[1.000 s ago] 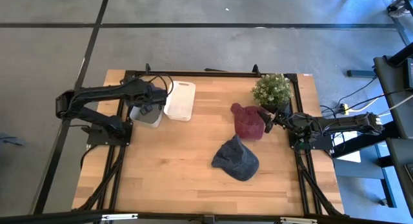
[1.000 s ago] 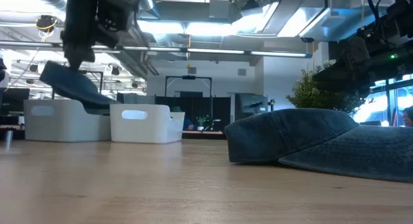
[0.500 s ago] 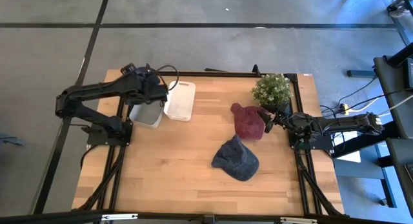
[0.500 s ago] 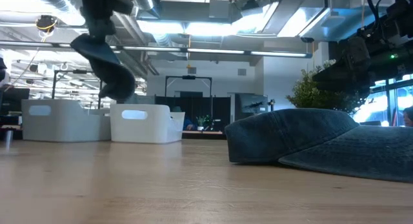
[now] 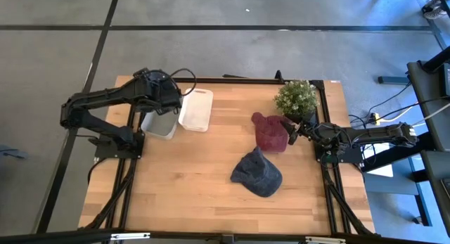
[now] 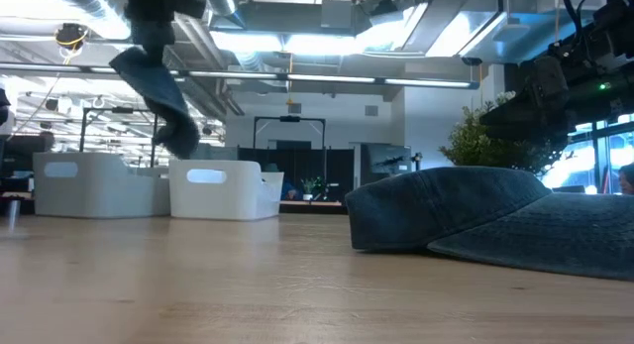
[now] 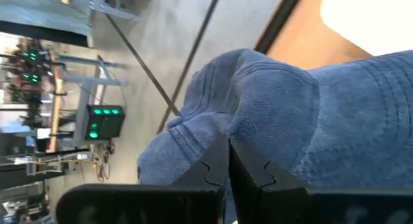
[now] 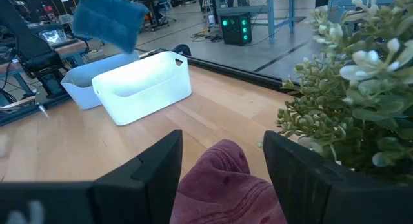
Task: Pick & Place hat
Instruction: Put the left blue cap into the gray bin
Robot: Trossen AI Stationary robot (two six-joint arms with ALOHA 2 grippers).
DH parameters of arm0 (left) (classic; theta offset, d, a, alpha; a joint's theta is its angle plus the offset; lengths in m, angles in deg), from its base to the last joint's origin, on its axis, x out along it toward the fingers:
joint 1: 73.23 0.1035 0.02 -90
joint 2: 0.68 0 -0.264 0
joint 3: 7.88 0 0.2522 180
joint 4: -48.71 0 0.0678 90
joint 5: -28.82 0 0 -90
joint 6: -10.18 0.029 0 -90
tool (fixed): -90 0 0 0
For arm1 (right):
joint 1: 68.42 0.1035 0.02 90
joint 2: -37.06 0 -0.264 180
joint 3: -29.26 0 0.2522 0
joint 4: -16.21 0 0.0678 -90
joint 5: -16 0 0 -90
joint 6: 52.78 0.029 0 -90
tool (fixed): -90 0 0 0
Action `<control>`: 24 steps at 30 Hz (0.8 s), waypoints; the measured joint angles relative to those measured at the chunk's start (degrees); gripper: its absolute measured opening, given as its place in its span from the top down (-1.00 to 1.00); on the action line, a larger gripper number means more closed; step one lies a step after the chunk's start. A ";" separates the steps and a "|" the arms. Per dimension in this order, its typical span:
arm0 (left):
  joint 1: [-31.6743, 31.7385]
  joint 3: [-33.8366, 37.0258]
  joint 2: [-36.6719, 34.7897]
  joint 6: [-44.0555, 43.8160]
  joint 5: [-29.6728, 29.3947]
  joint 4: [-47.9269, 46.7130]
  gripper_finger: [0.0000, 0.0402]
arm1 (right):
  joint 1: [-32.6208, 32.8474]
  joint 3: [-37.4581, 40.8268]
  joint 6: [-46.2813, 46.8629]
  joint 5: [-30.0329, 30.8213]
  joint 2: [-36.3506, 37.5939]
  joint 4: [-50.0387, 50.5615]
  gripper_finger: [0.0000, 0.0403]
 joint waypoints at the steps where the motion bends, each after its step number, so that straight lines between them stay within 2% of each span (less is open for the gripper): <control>1: 0.00 0.77 0.00 -0.12 0.89 0.00 0.99 | -0.02 0.02 0.00 -0.02 0.00 -0.02 -0.08; 5: 0.00 5.14 0.00 -3.17 1.28 0.00 0.99 | -0.01 0.01 0.00 0.00 0.00 -0.02 -0.08; 14: 0.00 16.61 0.00 -12.76 -2.48 0.00 0.99 | -0.02 0.02 1.24 0.00 0.00 -0.02 -0.08; 20: -1.94 23.73 0.02 -22.84 3.87 0.02 0.99 | 0.00 0.02 1.31 0.00 0.00 0.00 -0.08; 24: -4.35 27.09 0.04 -31.36 5.99 -0.01 0.99 | -0.02 0.00 1.27 0.02 0.00 -0.02 -0.08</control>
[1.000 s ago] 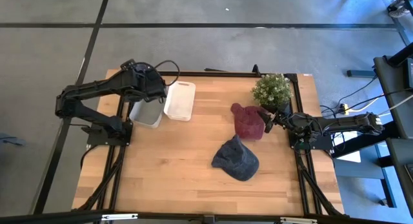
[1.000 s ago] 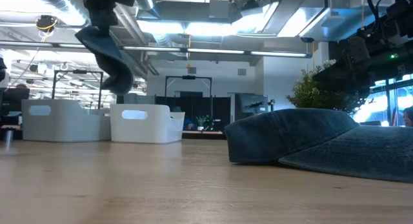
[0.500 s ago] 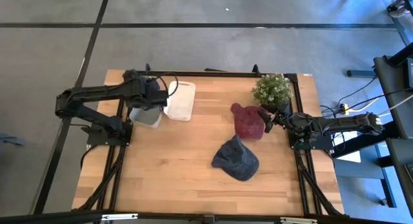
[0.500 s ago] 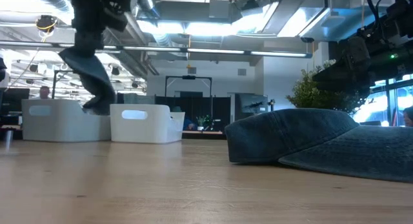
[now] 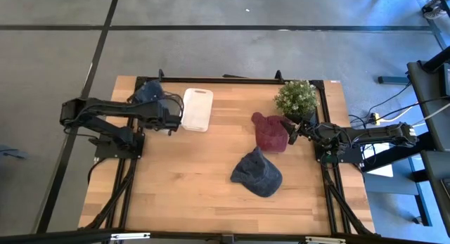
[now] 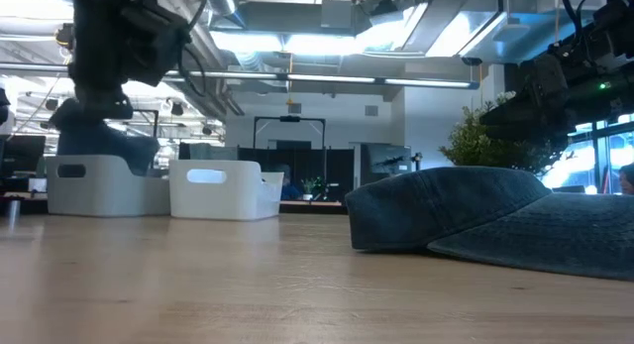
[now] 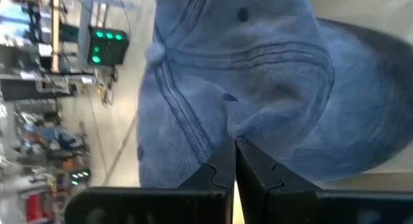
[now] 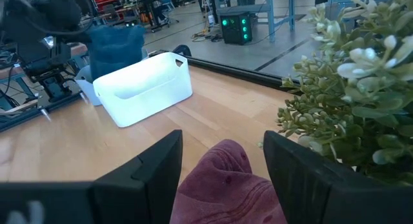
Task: Pick & Place hat
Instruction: Put the left blue cap into the gray bin
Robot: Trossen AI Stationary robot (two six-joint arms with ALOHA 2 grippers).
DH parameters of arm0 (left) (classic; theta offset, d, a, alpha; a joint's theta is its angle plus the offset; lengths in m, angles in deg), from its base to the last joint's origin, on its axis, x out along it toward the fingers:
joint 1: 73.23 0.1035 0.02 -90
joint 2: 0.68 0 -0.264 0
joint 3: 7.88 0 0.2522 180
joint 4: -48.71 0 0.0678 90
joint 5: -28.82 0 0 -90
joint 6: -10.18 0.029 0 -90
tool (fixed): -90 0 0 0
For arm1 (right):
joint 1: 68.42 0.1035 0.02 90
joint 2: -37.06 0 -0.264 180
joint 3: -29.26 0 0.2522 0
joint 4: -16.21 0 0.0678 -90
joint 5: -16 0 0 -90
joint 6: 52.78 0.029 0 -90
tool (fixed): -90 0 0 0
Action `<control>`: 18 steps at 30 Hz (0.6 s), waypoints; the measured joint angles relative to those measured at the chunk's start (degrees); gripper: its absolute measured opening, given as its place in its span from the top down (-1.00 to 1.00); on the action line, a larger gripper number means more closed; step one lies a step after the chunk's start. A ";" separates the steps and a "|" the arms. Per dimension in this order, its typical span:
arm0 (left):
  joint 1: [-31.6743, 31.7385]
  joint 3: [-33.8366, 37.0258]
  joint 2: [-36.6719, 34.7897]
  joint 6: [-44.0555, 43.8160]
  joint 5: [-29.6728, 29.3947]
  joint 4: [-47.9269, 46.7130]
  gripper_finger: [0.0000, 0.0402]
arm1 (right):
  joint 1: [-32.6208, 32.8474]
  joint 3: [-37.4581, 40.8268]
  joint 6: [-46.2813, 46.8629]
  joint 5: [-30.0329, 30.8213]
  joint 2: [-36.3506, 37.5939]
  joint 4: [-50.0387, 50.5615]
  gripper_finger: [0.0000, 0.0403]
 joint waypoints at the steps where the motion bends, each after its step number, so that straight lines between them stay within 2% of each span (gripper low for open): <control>1: -0.40 0.31 0.02 -2.06 1.22 0.01 0.99 | 0.01 0.00 0.00 0.00 0.00 0.00 -0.08; 7: -1.71 0.39 0.00 -9.31 7.43 5.90 0.99 | 0.00 0.00 -0.04 0.00 0.00 0.02 -0.08; 11: -1.68 0.39 0.00 -6.40 8.06 10.64 0.99 | 0.01 0.00 -0.12 0.00 0.00 0.01 -0.08; 15: -1.14 0.39 0.00 -1.24 7.62 9.29 0.99 | 0.02 0.00 -0.20 0.00 0.02 0.00 -0.08; 18: -1.14 0.39 0.00 -1.22 7.79 8.96 0.95 | 0.00 0.00 -0.20 0.02 0.02 0.00 -0.08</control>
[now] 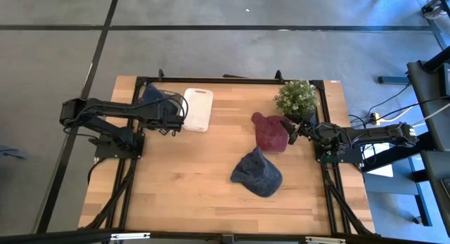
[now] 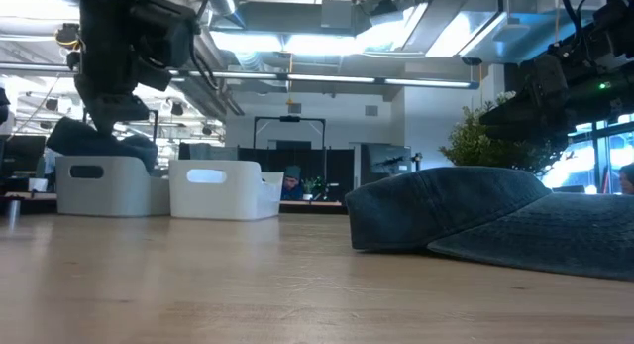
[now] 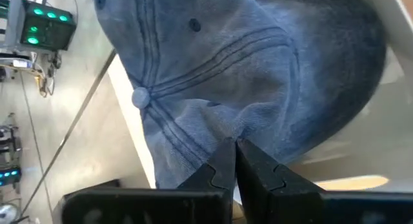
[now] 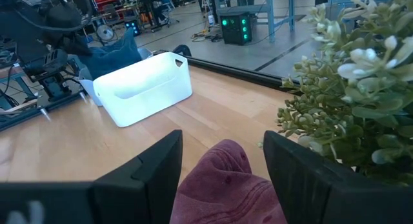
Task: Pick & Place hat
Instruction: Put the left blue cap into the gray bin, then put the red cap into the white bin
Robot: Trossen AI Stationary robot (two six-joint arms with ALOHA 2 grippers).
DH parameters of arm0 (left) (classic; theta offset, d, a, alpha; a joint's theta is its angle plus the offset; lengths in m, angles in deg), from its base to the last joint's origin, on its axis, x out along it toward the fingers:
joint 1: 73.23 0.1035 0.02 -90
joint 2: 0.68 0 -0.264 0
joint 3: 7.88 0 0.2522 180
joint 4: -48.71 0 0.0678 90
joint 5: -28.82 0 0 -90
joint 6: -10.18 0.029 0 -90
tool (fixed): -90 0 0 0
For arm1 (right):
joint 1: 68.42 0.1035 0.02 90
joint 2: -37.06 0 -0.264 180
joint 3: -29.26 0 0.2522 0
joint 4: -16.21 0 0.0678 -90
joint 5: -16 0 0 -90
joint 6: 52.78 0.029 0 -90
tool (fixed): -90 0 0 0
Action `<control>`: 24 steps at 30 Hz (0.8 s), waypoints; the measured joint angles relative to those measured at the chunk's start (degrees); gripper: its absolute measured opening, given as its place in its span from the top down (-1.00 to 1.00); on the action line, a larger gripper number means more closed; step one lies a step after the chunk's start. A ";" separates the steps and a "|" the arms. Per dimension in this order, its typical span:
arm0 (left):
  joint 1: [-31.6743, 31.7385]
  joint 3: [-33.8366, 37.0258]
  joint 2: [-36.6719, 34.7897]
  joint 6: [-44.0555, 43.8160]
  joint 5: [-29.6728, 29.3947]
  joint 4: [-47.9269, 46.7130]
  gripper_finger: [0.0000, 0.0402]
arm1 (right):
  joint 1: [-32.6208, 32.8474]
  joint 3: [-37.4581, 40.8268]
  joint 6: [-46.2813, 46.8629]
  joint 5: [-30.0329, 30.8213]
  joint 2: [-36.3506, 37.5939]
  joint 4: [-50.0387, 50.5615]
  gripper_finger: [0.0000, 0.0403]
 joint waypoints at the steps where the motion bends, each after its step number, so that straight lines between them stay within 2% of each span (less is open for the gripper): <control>1: -0.02 0.00 0.00 -0.60 0.10 0.32 0.94 | 0.01 0.00 -0.02 -0.02 0.00 0.01 -0.08; 5: 0.00 0.00 0.00 -4.46 0.28 2.41 0.84 | 0.02 0.02 -0.19 -0.02 0.00 0.00 -0.08; 8: -0.02 -0.07 0.00 -3.12 0.19 3.37 0.74 | 0.02 0.00 -0.15 0.00 0.00 0.02 -0.08; 14: -0.01 -6.39 -0.54 -3.03 -9.00 -3.81 0.61 | 0.02 0.00 0.09 -0.02 -0.01 0.01 -0.08; 17: -0.18 -10.59 -0.99 -0.57 -9.19 -1.82 0.61 | 0.00 0.00 0.20 -0.04 0.00 0.00 -0.08; 21: -2.18 -11.63 -1.34 8.50 -8.12 11.08 0.63 | 0.00 0.01 1.54 -0.83 0.00 0.01 -0.08; 24: -4.38 -8.98 -1.47 18.93 -5.77 27.99 0.63 | 0.00 0.01 -2.48 -7.69 0.02 -0.30 -0.08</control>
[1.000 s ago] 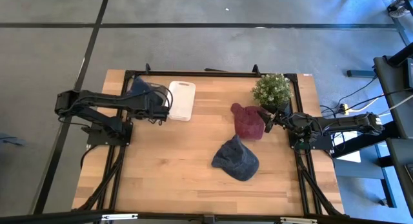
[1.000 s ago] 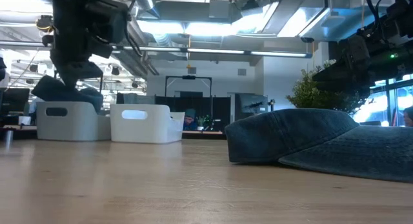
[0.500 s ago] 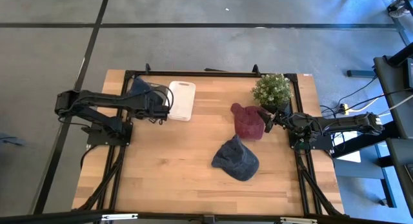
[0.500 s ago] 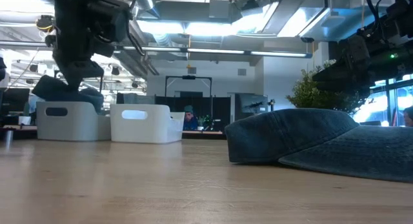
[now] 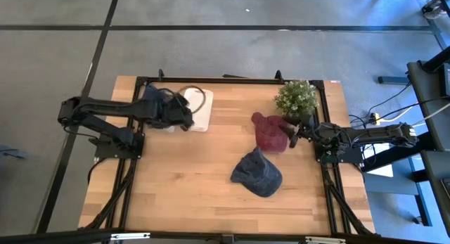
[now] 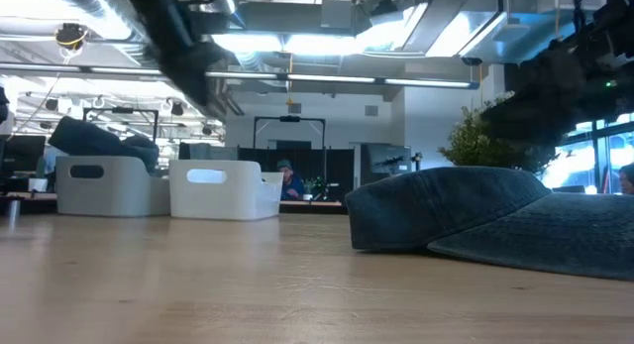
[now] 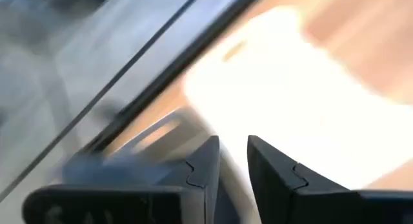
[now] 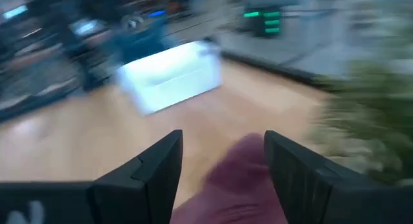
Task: Pick & Place hat
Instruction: Put the red cap into the white bin
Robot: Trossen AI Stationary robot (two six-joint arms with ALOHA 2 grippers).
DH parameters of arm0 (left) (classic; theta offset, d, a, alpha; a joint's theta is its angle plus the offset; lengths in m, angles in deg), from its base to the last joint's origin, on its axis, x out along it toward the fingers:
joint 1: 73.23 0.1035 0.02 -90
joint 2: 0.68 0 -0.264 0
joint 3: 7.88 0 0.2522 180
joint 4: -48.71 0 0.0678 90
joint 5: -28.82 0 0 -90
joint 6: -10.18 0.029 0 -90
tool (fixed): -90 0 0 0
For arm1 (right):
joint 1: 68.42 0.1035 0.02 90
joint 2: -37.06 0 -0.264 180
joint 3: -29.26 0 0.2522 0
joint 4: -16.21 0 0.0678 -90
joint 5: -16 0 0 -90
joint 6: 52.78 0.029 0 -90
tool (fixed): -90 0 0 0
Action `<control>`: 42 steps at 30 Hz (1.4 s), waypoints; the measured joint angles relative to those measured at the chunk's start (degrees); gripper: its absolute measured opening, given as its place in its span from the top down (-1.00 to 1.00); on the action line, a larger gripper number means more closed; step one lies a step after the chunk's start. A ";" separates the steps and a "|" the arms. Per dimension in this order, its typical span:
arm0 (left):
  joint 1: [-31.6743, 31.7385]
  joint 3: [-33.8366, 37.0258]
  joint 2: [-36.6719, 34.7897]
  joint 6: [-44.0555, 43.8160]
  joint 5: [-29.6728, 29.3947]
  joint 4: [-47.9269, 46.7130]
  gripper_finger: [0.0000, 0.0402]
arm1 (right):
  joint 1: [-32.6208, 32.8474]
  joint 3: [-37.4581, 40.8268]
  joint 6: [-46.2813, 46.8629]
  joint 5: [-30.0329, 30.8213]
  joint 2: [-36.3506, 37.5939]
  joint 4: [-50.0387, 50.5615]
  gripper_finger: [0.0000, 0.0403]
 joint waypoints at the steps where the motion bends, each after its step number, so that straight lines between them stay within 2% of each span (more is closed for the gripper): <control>1: -0.82 1.77 -0.06 4.37 1.77 6.51 0.63 | 0.00 0.00 -1.74 -2.92 -0.02 -0.66 -0.08; 3: -2.18 6.16 -0.10 11.26 6.23 22.01 0.63 | 0.03 0.01 -3.42 -6.17 -0.04 -2.67 -0.08; 8: -2.37 18.43 0.14 21.50 20.10 58.84 0.63 | 0.87 -2.04 -6.90 -8.57 -2.03 -3.90 -0.08; 11: -2.51 23.42 0.16 23.25 27.84 73.70 0.63 | 2.92 -6.03 -10.24 -8.55 -6.45 -3.17 -0.08; 14: -2.59 25.92 0.14 21.43 29.91 81.50 0.63 | 5.69 -12.18 -12.39 -5.15 -13.07 0.75 -0.08; 17: -2.59 26.85 0.14 20.26 29.77 83.18 0.63 | 8.63 -19.92 -10.52 1.52 -21.65 10.78 -0.08; 20: -2.61 27.24 0.14 19.84 29.63 82.88 0.63 | 10.87 -27.89 -1.80 7.75 -30.90 23.42 -0.08; 23: -2.83 27.24 0.14 18.65 29.70 82.83 0.62 | 12.42 -34.51 10.98 9.15 -39.68 34.53 -0.08; 26: -2.87 27.24 0.16 18.52 29.86 82.83 0.62 | 12.83 -38.67 21.64 9.20 -47.13 41.50 -0.08; 28: -2.87 27.24 0.16 18.56 29.89 82.81 0.63 | 12.37 -40.22 28.42 10.17 -51.15 42.97 -0.08; 31: -2.87 27.24 0.16 19.59 29.89 82.69 0.62 | 10.70 -41.34 32.66 9.30 -55.98 43.08 -0.08; 36: -2.87 27.24 0.16 19.78 29.98 80.96 0.61 | 7.84 -42.34 32.52 8.01 -61.69 41.98 -0.08; 42: -2.87 27.24 0.16 19.46 30.00 77.11 0.62 | 3.31 -43.96 32.91 5.59 -64.79 41.14 -0.08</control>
